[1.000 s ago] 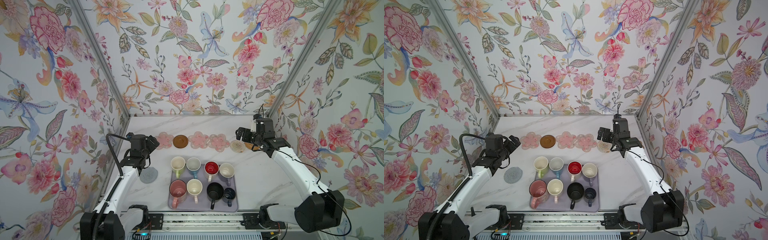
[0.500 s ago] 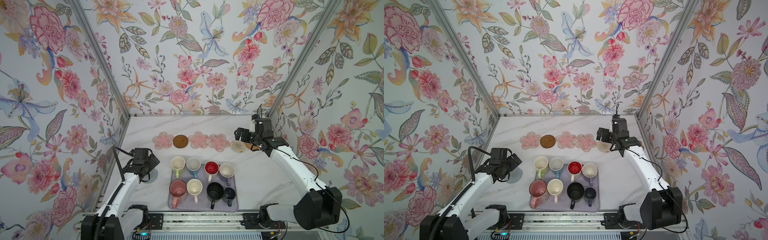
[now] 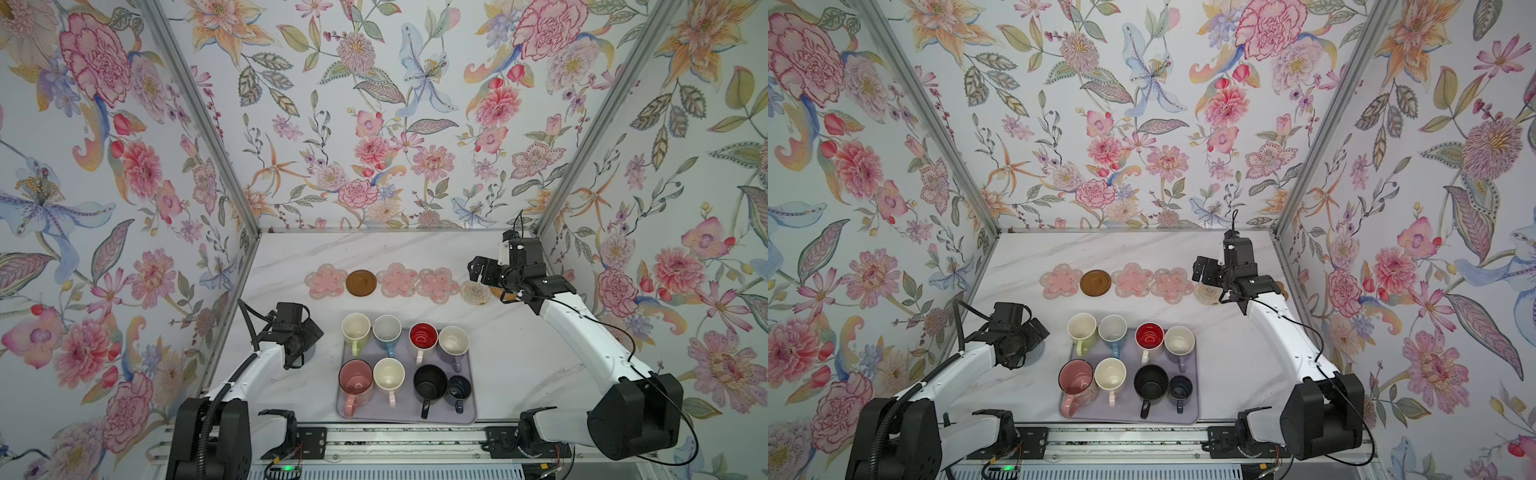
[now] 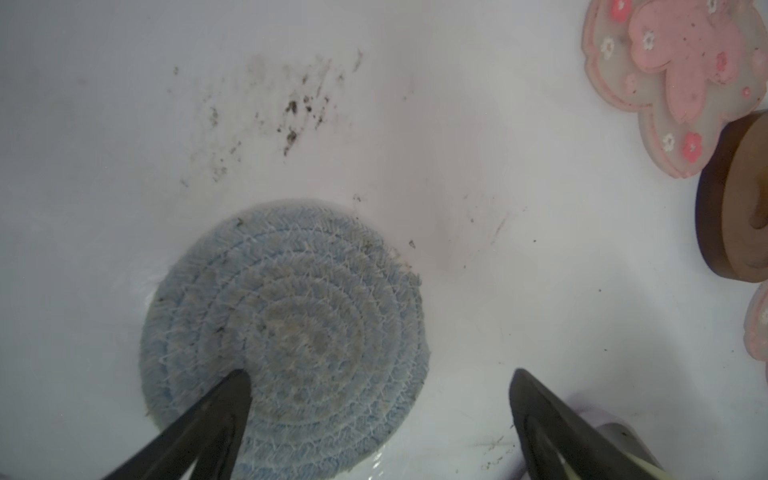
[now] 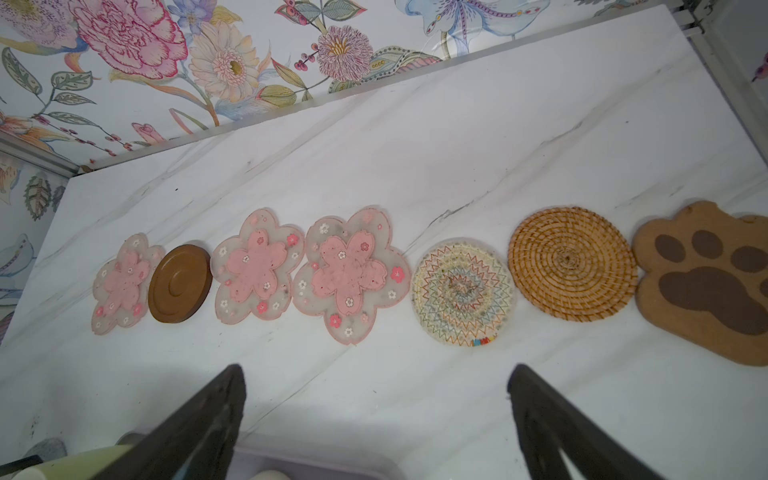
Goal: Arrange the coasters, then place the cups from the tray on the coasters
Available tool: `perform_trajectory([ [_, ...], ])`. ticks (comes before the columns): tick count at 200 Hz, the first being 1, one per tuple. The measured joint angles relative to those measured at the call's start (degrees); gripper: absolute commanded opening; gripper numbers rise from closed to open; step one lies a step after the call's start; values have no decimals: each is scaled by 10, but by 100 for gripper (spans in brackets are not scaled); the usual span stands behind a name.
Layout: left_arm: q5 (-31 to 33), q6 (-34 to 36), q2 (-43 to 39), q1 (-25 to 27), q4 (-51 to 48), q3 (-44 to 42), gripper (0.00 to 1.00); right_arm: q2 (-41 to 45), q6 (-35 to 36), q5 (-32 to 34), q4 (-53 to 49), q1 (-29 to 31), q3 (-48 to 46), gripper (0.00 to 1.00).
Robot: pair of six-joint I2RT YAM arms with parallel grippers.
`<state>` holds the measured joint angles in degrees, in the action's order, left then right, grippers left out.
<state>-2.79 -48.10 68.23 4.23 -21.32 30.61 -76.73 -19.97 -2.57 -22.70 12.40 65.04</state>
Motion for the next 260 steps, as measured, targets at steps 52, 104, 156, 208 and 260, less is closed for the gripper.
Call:
perform_trajectory([
  [52, 16, -23, 24, -1, 50, 0, 99, 0, 0, 0, 0, 0, 0, 99],
  [104, 40, -26, 75, -29, 116, 16, 99, 1, 0, 0, 0, 0, 0, 99],
  [156, 47, -20, 152, -72, 168, 63, 99, 6, -1, 2, -1, 0, 0, 99],
  [208, 50, 6, 250, -107, 195, 149, 99, 7, -4, 3, -2, 0, 0, 99],
  [260, 52, 27, 337, -121, 210, 240, 99, 8, -9, 7, -7, 0, 0, 99],
])
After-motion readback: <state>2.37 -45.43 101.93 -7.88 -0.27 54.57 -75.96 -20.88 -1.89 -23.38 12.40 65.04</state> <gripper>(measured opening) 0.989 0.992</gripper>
